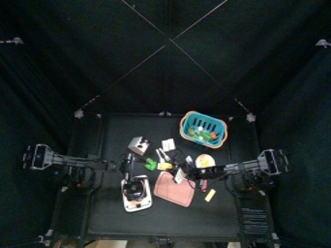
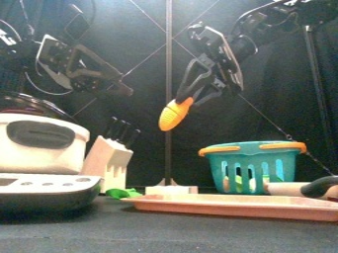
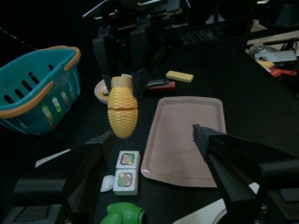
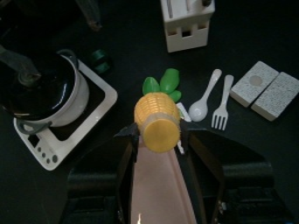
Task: Place corn on plate to cut
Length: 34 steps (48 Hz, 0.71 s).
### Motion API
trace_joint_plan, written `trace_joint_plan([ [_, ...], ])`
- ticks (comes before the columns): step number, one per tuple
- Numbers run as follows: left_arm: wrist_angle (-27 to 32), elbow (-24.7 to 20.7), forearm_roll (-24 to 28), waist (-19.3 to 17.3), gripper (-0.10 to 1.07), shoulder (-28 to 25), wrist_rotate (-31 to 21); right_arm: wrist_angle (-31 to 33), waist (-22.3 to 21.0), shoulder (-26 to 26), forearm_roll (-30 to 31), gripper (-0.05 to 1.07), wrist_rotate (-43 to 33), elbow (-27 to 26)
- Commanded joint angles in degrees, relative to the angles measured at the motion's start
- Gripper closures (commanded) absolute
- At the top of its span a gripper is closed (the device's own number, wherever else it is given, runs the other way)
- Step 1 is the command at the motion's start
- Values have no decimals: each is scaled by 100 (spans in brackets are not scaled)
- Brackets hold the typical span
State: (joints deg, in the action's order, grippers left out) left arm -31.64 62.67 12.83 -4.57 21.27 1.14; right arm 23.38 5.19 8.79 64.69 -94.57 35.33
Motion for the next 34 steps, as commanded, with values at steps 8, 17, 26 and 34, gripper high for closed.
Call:
trace_joint_plan([
  [8, -53, -44, -35, -18, -6, 53, 18, 466, 290, 396, 1600, 52, -2013, 308],
  [17, -53, -26, -35, -18, -6, 44, 18, 1283, 677, 396, 2654, 52, -3911, 765],
  [26, -53, -18, -35, -18, -6, 44, 18, 2364, 1292, 202, 2883, 52, -5124, 940],
  [34, -53, -9, -35, -18, -6, 53, 18, 3806, 2030, -466, 2461, 52, -5273, 721],
])
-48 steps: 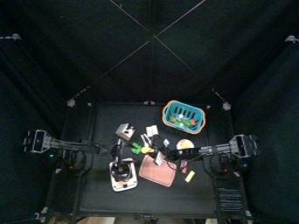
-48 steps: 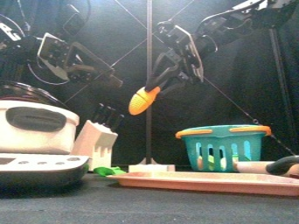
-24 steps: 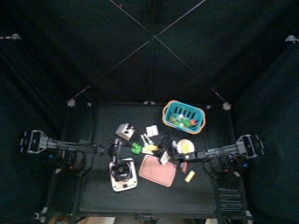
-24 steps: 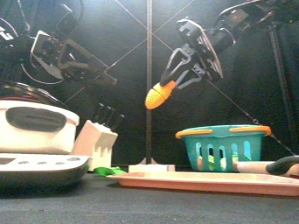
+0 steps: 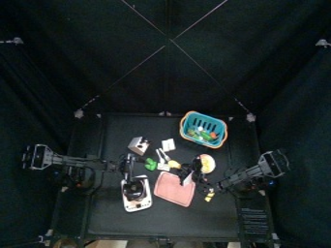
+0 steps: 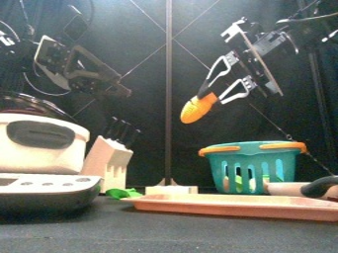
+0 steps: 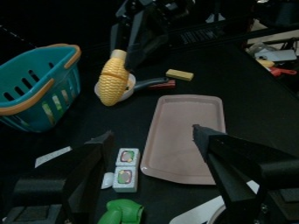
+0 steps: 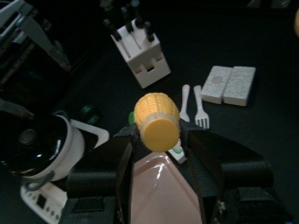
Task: Place corn on plate to cut
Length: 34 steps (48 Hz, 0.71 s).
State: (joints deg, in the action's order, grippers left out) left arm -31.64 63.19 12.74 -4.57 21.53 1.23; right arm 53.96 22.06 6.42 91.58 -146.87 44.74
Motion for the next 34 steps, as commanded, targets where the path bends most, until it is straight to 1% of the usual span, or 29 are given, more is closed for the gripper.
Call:
trace_joint_plan([
  [1, -53, -62, -26, -18, -6, 18, 9, 888, 413, -316, -334, 52, -44, -281],
  [4, -53, -53, -26, -18, -6, 18, 9, 1310, 598, -668, -712, 52, -44, -483],
  [6, -53, -53, -26, -18, -6, 18, 9, 1433, 668, -844, -905, 52, -35, -606],
  [10, -53, -35, -26, -18, -6, 26, 9, 1468, 747, -1178, -1222, 52, -44, -826],
  [19, -44, -26, -26, -18, -6, 18, 18, 1652, 905, -1811, -1696, 52, -44, -1345],
  [28, -35, 0, -26, -35, -6, 18, 18, 1978, 1125, -2250, -1942, 52, -53, -1740],
  [34, -35, 9, -26, -44, -6, 26, 18, 1978, 1204, -2452, -2206, 52, -62, -1907],
])
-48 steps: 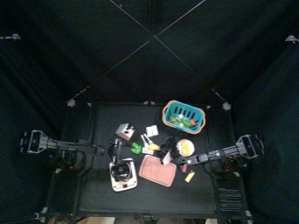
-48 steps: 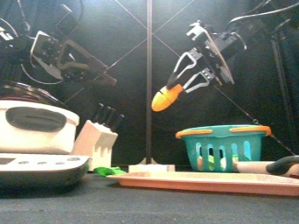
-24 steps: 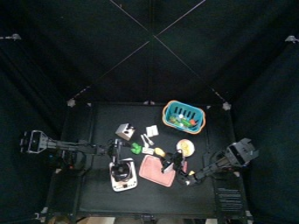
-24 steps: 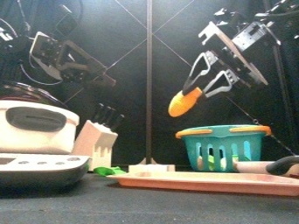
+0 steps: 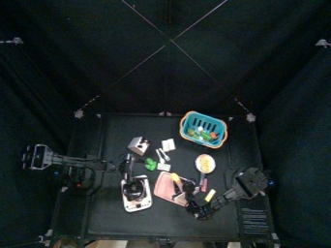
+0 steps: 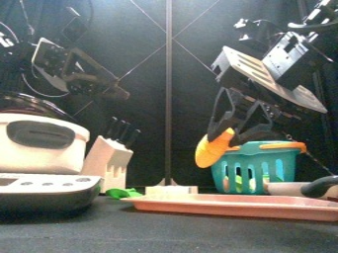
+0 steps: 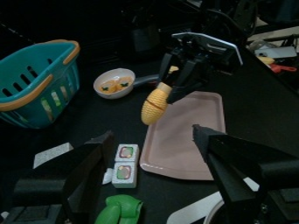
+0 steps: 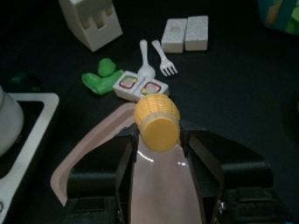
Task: Place corn on plate to cut
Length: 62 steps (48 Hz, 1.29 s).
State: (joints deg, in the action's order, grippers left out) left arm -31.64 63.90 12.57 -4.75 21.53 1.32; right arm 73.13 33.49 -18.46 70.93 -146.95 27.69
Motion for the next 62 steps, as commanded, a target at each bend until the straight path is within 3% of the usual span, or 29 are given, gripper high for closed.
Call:
trace_joint_plan([
  [1, -35, -53, -9, -26, -6, 18, 9, 62, 79, 0, -158, 52, -44, -237],
  [30, -18, -35, -9, -44, -6, 26, 0, 334, 105, -782, -642, 51, -26, -993],
  [42, -9, -35, -9, -44, -6, 18, 0, 79, 44, -879, -668, 50, 9, -1046],
  [62, -9, -35, -9, -44, -6, 26, 0, -360, 0, -993, -633, 26, -26, -1072],
])
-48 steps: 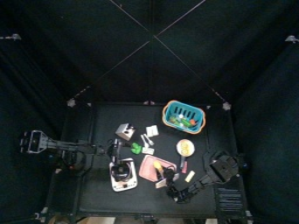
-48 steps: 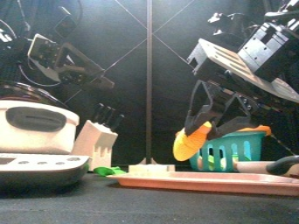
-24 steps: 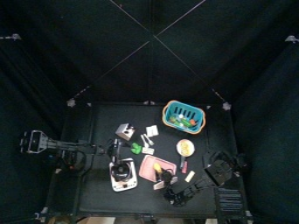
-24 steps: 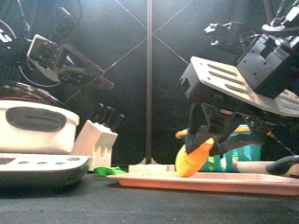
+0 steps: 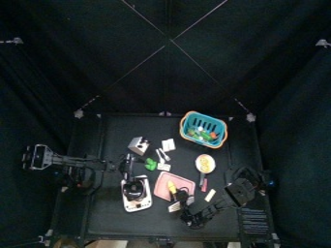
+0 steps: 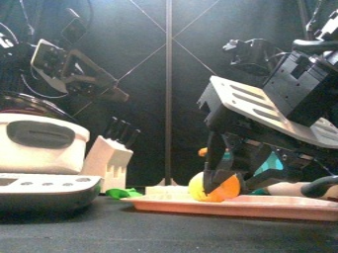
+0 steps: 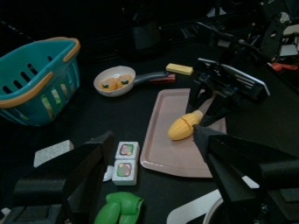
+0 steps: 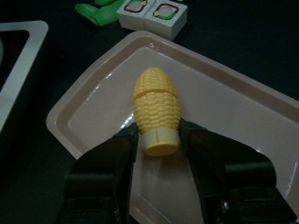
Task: Place corn on plate to cut
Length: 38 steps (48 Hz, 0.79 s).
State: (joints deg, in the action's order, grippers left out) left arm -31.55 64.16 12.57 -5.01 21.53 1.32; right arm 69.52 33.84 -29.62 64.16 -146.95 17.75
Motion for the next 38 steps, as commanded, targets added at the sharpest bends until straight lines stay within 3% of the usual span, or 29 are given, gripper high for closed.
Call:
trace_joint_plan([
  [1, -18, -62, -9, -18, -6, 18, 0, 0, -26, 123, 53, 25, -26, -88],
  [20, -26, -62, -9, -18, -6, 26, 0, -44, 18, 88, 334, 22, -35, -220],
  [38, -18, -62, -9, -9, -6, 18, 0, -176, -114, 79, 272, 6, -35, -237],
])
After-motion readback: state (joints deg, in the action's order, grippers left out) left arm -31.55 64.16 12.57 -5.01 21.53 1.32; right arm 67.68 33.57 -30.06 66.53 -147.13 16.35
